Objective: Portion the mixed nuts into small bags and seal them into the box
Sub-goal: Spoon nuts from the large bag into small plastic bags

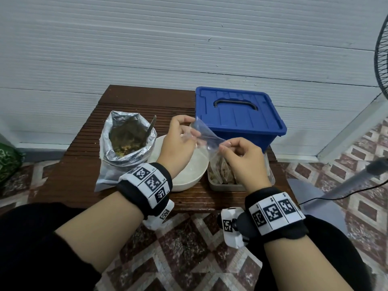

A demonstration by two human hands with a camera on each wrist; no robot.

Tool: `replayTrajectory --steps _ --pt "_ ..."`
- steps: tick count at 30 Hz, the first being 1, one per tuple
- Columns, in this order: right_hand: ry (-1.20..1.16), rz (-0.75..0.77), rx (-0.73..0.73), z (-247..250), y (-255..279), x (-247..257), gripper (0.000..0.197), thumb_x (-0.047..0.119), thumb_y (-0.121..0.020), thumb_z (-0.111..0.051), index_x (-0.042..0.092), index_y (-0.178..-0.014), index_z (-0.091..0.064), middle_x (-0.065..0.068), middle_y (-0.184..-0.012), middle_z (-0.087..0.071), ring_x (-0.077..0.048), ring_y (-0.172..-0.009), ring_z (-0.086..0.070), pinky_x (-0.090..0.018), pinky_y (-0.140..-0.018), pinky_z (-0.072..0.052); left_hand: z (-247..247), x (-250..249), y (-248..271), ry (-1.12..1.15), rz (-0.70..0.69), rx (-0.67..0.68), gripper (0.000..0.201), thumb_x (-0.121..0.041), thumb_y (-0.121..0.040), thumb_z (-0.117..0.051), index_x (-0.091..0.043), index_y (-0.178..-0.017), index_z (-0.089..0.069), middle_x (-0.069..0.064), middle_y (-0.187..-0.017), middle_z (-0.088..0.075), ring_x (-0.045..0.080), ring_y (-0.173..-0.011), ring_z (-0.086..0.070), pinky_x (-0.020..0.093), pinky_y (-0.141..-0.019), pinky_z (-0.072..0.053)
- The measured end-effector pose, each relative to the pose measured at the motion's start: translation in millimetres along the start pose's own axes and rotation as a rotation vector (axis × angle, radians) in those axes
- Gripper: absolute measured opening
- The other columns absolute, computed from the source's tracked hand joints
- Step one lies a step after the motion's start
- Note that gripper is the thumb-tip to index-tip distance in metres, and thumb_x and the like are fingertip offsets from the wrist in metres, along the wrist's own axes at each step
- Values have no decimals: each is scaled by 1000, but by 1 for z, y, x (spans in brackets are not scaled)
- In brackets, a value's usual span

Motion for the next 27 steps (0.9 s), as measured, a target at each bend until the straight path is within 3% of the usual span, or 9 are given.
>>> replayTrajectory --steps 3,4,6,8,11,16,19,22,27 --pt "-49 -22 -31 3 -1 -1 10 11 -86 -67 18 -79 -66 3 -69 -66 -5 -67 -62 -13 -67 -49 -2 2 2 -215 -125 82 59 -5 -82 -66 -30 -128 -40 -7 -118 -53 4 -107 -53 21 -92 -43" --pt "-41 -17 -39 4 -1 -1 9 11 -86 -67 17 -79 -67 4 -67 -65 -4 -65 -61 -14 -66 -49 -3 0 4 -322 -239 122 69 -15 -79 -72 -29 -136 -36 -9 -131 -46 4 -120 -44 18 -101 -35" --pt "-23 -8 -45 5 -1 -2 6 14 -85 -69 17 -80 -69 5 -64 -64 -3 -62 -60 -15 -66 -49 -6 -3 6 -560 -491 229 89 -40 -70 -77 -29 -145 -30 -12 -144 -34 9 -136 -29 25 -112 -21" --pt "-18 3 -31 5 0 -1 5 16 -85 -70 16 -80 -69 7 -60 -63 -2 -60 -59 -13 -64 -47 -9 -2 8 -734 -619 316 96 -51 -65 -79 -33 -145 -31 -14 -147 -36 12 -141 -23 33 -113 -15" --pt "-13 22 -2 3 1 1 4 15 -85 -69 15 -81 -70 6 -59 -62 1 -57 -56 -9 -61 -43 -10 1 9 -776 -708 315 79 -50 -67 -77 -32 -137 -46 -13 -136 -50 10 -136 -31 32 -109 -16" --pt "-36 8 19 2 2 2 5 22 -87 -68 18 -85 -70 -5 -70 -68 -7 -66 -62 -14 -66 -48 -6 1 9 -706 -661 286 67 -56 -64 -75 -32 -123 -58 -13 -122 -56 5 -123 -41 26 -101 -17" --pt "-50 4 7 4 1 2 15 29 -89 -63 17 -84 -71 1 -75 -69 -6 -73 -63 -19 -70 -48 -6 -2 8 -649 -649 251 59 -61 -64 -69 -31 -115 -62 -18 -116 -57 3 -118 -46 23 -101 -19" --pt "-36 4 -10 6 1 3 7 25 -88 -65 21 -87 -72 2 -80 -71 -7 -78 -64 -20 -73 -50 -4 -3 7 -578 -648 208 48 -55 -67 -73 -27 -106 -67 -18 -108 -63 1 -110 -54 31 -101 -30" --pt "-10 39 -15 8 2 5 6 19 -85 -69 23 -87 -72 4 -82 -71 -4 -80 -65 -21 -76 -52 -2 -9 8 -489 -626 151 30 -39 -68 -81 -23 -92 -73 -19 -94 -67 -2 -98 -58 19 -98 -29"
Point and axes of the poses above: each hand's wrist, its own y-axis away from the middle knuckle, its own z-axis out of the back of the hand, x = y × z, the point moved 3 cm from there along -y, towards the middle knuckle
